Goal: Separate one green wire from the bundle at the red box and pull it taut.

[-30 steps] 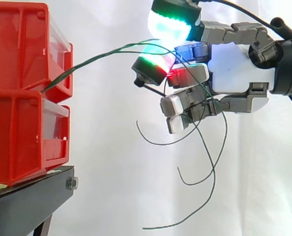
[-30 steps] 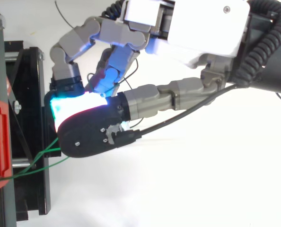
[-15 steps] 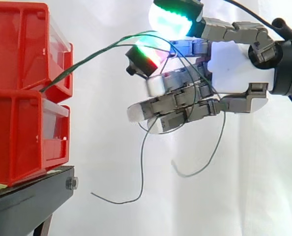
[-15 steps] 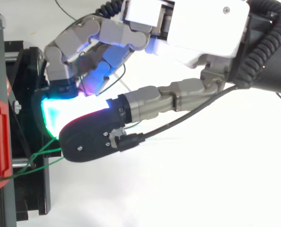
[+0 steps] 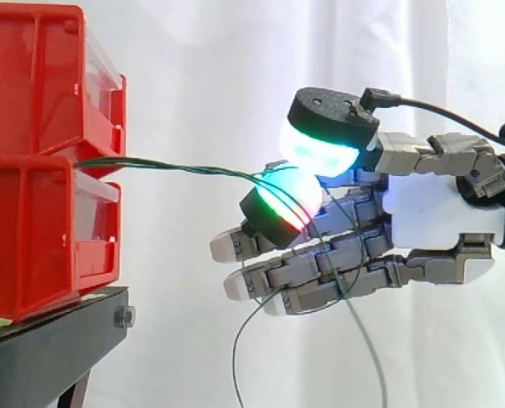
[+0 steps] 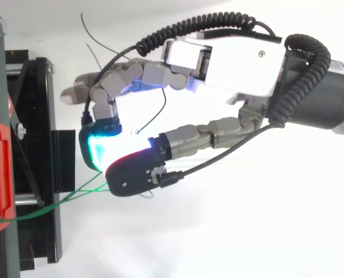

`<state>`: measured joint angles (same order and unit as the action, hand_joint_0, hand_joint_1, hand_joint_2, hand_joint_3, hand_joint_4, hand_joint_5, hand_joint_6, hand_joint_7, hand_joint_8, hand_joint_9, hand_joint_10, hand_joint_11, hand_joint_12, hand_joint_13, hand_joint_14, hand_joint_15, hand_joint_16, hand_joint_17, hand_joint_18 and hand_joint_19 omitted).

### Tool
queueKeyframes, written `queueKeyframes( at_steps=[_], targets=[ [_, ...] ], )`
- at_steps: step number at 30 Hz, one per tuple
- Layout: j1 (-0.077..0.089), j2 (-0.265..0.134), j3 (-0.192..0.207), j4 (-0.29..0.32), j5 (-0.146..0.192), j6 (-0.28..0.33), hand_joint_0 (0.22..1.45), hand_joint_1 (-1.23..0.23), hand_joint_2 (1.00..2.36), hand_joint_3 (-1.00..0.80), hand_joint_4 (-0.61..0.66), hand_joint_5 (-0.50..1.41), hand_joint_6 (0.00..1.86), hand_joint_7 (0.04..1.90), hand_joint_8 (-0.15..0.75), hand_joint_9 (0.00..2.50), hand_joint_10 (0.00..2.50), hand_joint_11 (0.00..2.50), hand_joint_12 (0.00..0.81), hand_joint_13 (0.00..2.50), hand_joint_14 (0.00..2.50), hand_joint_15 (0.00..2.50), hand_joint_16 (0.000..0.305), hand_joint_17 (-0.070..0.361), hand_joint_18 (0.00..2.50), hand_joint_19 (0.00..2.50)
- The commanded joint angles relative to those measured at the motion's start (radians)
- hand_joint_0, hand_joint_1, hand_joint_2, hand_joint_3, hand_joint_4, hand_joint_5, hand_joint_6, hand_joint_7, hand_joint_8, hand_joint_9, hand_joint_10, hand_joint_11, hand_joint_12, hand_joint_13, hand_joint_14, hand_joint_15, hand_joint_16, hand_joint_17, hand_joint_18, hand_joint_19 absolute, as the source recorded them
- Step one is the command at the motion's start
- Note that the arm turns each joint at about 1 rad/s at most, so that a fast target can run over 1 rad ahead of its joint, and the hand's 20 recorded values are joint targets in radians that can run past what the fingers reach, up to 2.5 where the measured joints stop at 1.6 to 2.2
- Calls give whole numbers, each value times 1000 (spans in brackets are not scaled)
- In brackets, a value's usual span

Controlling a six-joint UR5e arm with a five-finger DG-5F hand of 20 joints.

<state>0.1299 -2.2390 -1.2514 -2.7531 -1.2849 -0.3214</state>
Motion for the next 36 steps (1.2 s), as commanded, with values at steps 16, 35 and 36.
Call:
queueKeyframes(
  at_steps=[16,35,36],
  targets=[
    [0,116,-8,-318,346,19,618,-775,1023,-104,-98,-156,886,1144,192,595,11,234,337,647,14,369,46,102,523,429],
    [74,134,-10,-223,490,38,620,-764,1024,-84,-87,-157,899,1110,205,687,14,352,347,717,17,429,47,106,588,474],
    [80,134,-10,-209,472,38,620,-764,1024,-83,-87,-157,899,1109,209,693,12,353,345,718,16,432,47,106,588,474]
  ],
)
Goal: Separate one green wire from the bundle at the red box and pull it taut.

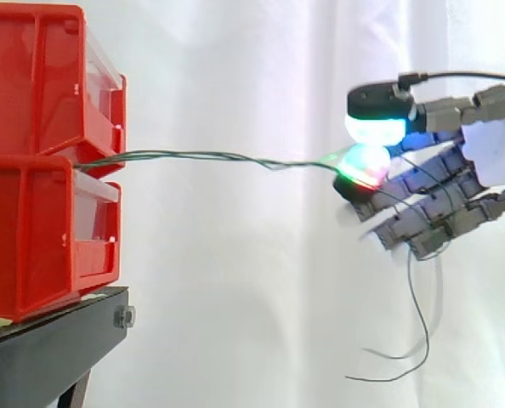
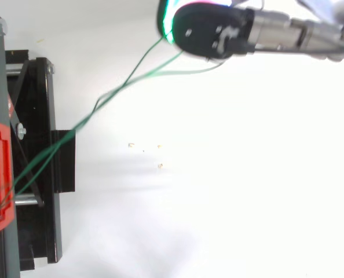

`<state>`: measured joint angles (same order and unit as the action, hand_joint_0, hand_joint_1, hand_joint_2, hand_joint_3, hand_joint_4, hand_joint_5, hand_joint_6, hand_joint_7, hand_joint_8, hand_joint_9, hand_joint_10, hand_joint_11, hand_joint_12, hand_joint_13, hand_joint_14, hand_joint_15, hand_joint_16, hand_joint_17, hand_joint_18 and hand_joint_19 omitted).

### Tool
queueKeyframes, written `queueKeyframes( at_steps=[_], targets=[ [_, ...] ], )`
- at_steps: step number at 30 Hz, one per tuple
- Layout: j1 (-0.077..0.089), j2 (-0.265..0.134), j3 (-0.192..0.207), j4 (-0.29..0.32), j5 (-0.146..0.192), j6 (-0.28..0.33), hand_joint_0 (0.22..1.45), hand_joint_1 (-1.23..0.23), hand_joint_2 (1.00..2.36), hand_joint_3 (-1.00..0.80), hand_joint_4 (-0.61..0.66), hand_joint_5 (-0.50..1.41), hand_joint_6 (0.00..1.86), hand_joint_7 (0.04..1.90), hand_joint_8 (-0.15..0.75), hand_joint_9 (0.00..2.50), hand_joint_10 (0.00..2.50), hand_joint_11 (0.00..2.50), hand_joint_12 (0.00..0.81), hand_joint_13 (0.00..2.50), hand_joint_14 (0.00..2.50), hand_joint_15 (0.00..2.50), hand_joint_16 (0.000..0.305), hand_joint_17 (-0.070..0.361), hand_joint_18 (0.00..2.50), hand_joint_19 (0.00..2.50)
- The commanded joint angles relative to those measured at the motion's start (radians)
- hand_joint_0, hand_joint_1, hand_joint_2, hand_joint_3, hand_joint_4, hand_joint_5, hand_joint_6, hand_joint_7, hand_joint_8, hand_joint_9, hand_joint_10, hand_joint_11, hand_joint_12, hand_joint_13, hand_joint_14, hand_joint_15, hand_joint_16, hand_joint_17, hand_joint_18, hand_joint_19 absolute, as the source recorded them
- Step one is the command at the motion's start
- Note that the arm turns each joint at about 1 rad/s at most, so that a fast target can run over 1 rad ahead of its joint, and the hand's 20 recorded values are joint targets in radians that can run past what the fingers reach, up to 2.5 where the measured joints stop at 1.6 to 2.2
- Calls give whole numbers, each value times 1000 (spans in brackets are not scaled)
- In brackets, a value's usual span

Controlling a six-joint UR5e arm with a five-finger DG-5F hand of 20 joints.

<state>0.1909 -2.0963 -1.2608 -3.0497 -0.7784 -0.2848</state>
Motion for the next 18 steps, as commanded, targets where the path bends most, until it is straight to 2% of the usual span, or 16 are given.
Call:
queueKeyframes(
  at_steps=[1,5,9,16,18],
  targets=[
    [22,-8,0,94,-42,1,621,-763,1025,-86,-84,-157,898,1120,208,695,13,366,347,721,16,432,47,106,590,473],
    [35,-8,0,127,-84,1,620,-762,1025,-84,-80,-157,900,1114,208,702,13,369,347,727,16,441,47,106,599,482],
    [44,-8,0,146,-105,-1,621,-761,1024,-84,-73,-158,900,1118,214,719,14,396,347,729,18,441,47,106,602,482],
    [58,-8,-2,180,-117,1,621,-757,1025,-81,-64,-158,902,1111,224,735,16,422,350,740,18,450,48,107,612,487],
    [62,-8,-23,192,-117,15,620,-756,1024,-74,-65,-158,903,1118,230,739,15,423,349,741,17,459,48,108,617,486]
  ],
)
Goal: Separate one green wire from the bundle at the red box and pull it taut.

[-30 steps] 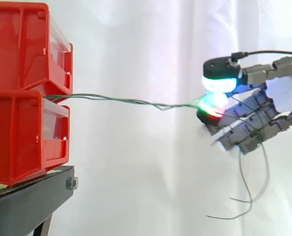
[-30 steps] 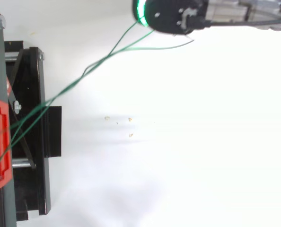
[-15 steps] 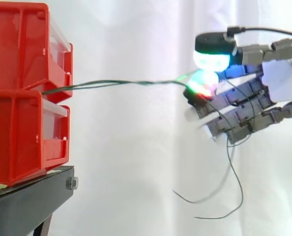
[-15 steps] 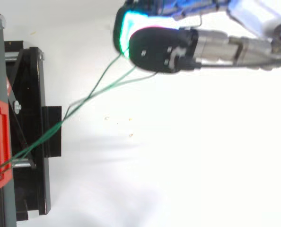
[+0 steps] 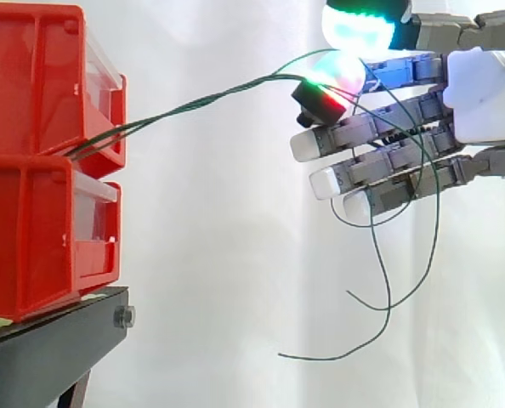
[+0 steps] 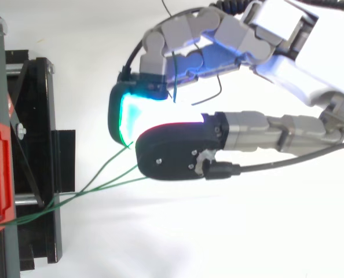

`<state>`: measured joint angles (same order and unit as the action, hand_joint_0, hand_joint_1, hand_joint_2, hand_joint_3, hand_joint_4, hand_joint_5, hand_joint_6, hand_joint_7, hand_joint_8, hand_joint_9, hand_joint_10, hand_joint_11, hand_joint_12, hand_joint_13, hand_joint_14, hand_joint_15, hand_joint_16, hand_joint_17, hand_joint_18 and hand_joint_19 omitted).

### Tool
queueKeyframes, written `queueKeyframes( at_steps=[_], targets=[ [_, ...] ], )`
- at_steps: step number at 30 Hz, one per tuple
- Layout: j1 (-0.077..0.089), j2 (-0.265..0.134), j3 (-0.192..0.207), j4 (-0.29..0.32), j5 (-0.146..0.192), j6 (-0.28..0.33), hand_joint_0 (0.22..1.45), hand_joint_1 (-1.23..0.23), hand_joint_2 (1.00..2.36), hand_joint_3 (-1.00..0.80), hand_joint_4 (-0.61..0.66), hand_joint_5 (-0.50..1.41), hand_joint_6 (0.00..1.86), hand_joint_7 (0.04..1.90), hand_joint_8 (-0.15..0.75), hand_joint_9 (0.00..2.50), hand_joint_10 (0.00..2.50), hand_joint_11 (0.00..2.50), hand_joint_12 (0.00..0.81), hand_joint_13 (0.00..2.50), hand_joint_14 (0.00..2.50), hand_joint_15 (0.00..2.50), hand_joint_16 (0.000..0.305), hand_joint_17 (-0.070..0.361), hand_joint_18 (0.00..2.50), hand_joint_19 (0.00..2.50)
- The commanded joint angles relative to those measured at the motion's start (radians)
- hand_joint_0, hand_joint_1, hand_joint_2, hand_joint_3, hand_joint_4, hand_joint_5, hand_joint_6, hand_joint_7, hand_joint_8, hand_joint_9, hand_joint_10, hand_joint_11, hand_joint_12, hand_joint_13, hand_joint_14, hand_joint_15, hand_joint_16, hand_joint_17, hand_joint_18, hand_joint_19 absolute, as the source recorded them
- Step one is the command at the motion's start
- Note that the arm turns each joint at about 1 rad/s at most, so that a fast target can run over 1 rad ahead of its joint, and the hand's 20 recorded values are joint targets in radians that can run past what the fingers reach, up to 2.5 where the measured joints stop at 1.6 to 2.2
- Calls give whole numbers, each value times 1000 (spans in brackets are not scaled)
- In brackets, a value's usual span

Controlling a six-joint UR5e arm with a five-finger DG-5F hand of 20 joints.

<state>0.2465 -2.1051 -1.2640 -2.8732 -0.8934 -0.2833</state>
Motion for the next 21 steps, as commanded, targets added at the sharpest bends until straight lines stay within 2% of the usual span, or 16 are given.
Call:
queueKeyframes(
  at_steps=[1,3,5,7,9,21],
  targets=[
    [8,0,-49,45,-4,46,621,-756,1024,-77,-63,-158,903,1116,231,740,15,424,348,743,16,455,48,108,622,488],
    [10,0,-81,91,-7,95,620,-756,1025,-72,-58,-159,903,1122,231,745,15,446,351,746,17,456,48,108,625,495],
    [11,0,-132,183,-24,171,621,-754,1024,-73,-60,-159,904,1120,231,747,15,446,350,748,17,463,48,109,627,491],
    [13,0,-155,253,-41,197,620,-755,1025,-70,-60,-159,905,1118,231,748,15,447,352,749,18,458,48,109,628,495],
    [13,0,-160,310,-56,191,621,-753,1024,-72,-60,-159,905,1116,232,752,15,443,352,752,17,462,48,108,630,498],
    [17,0,-160,304,-59,177,622,-750,1025,-63,-60,-158,910,1105,243,768,16,474,353,764,17,472,48,109,642,503]
  ],
)
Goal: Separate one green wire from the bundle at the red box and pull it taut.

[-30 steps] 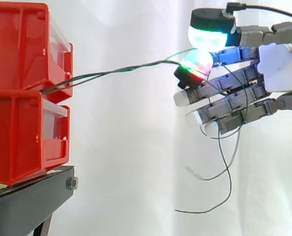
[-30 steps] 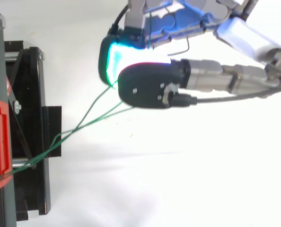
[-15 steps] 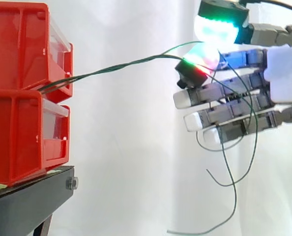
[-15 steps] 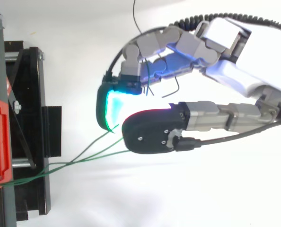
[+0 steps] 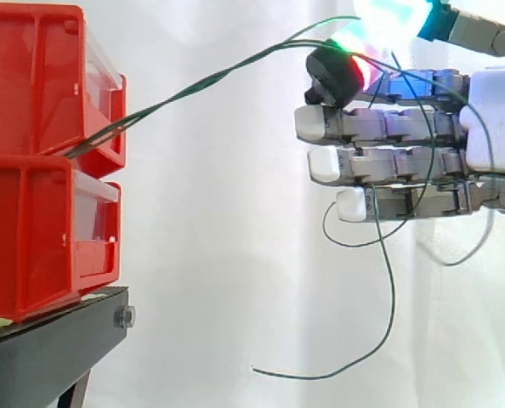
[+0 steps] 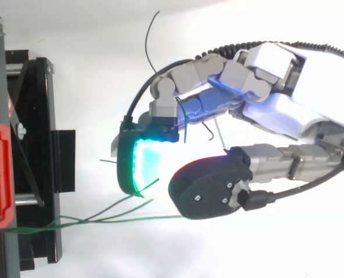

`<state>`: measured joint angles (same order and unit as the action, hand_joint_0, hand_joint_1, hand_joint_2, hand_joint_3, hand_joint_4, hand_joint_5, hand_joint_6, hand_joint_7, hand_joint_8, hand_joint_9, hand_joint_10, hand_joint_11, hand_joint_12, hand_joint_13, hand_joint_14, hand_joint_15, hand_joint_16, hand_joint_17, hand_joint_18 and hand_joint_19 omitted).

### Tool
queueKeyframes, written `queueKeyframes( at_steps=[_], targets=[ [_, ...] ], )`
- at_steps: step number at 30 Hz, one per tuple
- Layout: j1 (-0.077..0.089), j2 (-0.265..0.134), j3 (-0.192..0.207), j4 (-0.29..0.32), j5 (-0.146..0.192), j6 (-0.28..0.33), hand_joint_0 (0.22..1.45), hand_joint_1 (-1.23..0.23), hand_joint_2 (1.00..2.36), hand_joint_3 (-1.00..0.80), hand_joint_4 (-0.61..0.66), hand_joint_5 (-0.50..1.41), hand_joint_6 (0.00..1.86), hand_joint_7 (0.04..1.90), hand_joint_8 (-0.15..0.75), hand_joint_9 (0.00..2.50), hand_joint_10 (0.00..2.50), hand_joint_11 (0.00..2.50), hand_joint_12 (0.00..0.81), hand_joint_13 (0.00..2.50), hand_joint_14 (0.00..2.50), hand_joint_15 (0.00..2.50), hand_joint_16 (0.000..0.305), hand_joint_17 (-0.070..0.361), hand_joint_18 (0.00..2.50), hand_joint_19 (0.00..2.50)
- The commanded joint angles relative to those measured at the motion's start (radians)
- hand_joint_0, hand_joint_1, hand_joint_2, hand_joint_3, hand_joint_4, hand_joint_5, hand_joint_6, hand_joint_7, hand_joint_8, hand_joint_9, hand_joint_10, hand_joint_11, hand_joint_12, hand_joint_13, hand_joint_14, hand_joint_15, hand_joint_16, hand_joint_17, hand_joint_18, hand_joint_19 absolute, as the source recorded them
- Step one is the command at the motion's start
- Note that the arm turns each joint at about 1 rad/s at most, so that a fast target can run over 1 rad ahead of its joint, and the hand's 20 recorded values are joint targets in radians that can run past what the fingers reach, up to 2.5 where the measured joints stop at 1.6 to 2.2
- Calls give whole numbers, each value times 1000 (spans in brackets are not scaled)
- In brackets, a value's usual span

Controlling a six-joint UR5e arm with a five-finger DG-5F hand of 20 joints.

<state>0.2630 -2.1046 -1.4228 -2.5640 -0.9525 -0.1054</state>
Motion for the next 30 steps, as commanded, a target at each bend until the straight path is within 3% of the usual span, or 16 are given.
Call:
queueKeyframes(
  at_steps=[1,12,17,30],
  targets=[
    [1,0,-1,-8,0,-2,622,-750,1024,-63,-58,-158,910,1113,245,770,16,474,353,764,17,472,48,109,642,503],
    [1,0,-1,-96,0,-2,623,-749,1024,-59,-62,-158,912,1100,243,773,16,480,354,774,18,477,48,109,648,502],
    [1,0,-1,-174,-2,-2,623,-749,1024,-59,-59,-158,911,1108,244,786,18,488,353,780,17,489,49,109,652,504],
    [1,0,-1,-205,0,-2,625,-749,1024,-66,-62,-159,912,1110,247,786,19,481,353,777,18,488,49,110,656,503]
  ],
)
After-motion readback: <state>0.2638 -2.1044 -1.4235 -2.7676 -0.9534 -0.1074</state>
